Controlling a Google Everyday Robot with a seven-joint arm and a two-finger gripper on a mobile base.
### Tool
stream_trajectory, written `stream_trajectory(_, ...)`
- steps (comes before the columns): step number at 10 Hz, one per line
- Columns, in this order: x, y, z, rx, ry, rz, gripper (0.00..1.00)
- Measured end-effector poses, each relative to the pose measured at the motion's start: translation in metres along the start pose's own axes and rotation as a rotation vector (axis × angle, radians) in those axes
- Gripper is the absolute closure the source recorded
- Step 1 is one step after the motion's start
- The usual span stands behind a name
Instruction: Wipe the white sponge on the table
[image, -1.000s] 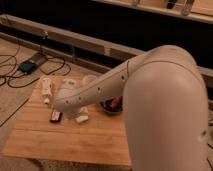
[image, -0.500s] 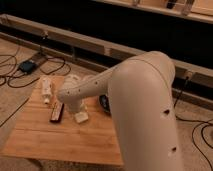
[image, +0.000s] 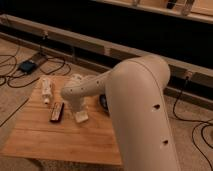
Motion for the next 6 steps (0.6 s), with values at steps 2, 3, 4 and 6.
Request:
stream_trajectory(2,0.001,-0.005,0.007,-0.001,0.010,0.009,0.35)
stream_trajectory(3,0.002,-0.007,0.011,-0.001,0.016,0.011,0.35)
stream_trajectory(4,0.002,-0.007,0.014,-0.002,0.020,0.011,0.35)
stream_trajectory(6,0.004,-0.008,0.020,-0.005,0.034,0.008,0.45)
